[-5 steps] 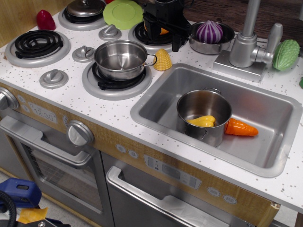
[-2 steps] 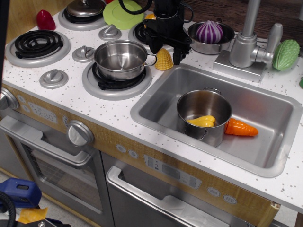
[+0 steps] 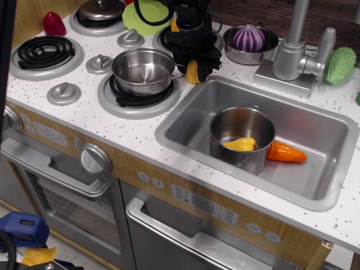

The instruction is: Put corn in pan which is on stove

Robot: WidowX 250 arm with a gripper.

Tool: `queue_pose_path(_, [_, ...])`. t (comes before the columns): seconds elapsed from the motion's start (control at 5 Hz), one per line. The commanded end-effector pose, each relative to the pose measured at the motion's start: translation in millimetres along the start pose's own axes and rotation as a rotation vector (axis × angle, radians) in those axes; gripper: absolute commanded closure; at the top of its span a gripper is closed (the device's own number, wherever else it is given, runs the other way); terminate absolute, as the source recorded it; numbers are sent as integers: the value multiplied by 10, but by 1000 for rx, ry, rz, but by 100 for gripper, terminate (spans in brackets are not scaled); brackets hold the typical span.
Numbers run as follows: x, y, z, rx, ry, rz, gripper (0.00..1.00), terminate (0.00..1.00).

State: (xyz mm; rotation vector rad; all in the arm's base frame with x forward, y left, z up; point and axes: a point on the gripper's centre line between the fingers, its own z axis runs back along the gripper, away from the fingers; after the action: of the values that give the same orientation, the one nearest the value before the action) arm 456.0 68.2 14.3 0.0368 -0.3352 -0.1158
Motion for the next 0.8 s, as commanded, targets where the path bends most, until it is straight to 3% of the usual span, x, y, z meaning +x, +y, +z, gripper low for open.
queue_pose_path(0.0, [180,67,247,29,-48,-7,100,0])
queue_pose_path(0.2, [312,97,543,127,-51,-39,100,0])
queue_pose_path(0.4, [272,199,873,269,-2,-130,100,0])
queue_pose_path(0.6, [196,298,1096,293,51,-156,100,0])
